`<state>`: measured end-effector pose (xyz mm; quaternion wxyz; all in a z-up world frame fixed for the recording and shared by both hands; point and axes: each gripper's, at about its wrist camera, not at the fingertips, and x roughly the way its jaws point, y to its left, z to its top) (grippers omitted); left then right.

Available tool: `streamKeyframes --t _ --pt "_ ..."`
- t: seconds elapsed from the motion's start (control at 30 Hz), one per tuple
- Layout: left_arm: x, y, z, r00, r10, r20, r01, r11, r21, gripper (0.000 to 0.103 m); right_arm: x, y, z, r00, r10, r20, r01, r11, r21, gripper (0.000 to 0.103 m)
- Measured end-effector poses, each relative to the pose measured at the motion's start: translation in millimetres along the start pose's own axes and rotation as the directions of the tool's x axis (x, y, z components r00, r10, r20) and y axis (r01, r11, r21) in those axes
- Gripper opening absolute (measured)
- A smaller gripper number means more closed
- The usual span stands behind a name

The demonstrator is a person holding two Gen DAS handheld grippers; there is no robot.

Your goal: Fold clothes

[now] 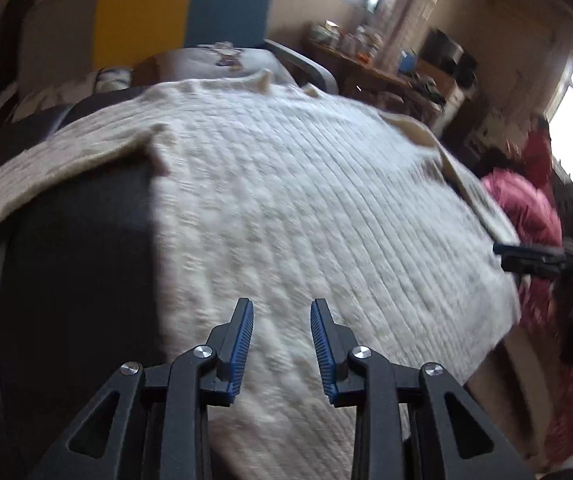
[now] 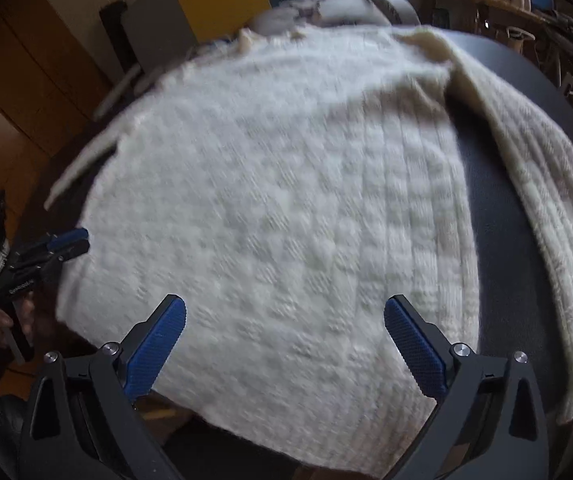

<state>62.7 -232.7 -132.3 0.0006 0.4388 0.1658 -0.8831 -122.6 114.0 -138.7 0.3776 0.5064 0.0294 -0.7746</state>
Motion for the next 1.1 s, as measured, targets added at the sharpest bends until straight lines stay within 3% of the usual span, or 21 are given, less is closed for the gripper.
streamKeyframes --t 0.23,0.63,0.73,0.8,0.83,0.93,1.0,1.1 --pt "9.8 54.6 32.5 0.996 0.091 -0.008 -0.091 0.993 -0.081 0.03 28.1 31.1 19.7 0.998 0.057 0.028 -0.056 0.998 -0.039 0.102" --pt "46.4 60.0 47.7 0.996 0.012 -0.085 -0.02 0.995 -0.094 0.032 66.7 43.0 33.9 0.996 0.089 -0.021 -0.089 0.995 -0.051 0.102" --pt "46.6 56.3 46.8 0.997 0.03 -0.075 -0.036 0.995 -0.09 0.028 75.8 37.7 28.8 0.997 0.072 -0.04 -0.073 0.997 -0.035 0.102" --pt "43.7 47.6 46.6 0.995 0.075 -0.058 -0.078 0.995 -0.054 0.009 77.6 37.8 27.4 0.998 0.055 -0.044 -0.056 0.997 -0.044 0.102" --pt "38.8 42.3 46.0 0.995 0.091 -0.034 -0.092 0.995 -0.035 0.007 77.4 39.5 27.8 0.998 0.043 -0.042 -0.045 0.997 -0.055 0.102" --pt "32.4 34.5 41.7 0.982 0.188 -0.004 -0.188 0.982 0.001 0.005 78.2 47.1 31.1 0.999 0.01 -0.04 -0.014 0.995 -0.103 0.102" --pt "41.9 40.6 35.3 0.971 0.233 -0.048 -0.234 0.972 -0.007 0.006 87.0 50.3 29.6 0.997 -0.035 -0.073 0.025 0.99 -0.138 0.102" --pt "41.3 38.5 33.4 0.977 0.208 -0.046 -0.209 0.978 0.002 0.006 95.8 64.4 23.0 0.991 -0.114 -0.066 0.095 0.965 -0.243 0.103"
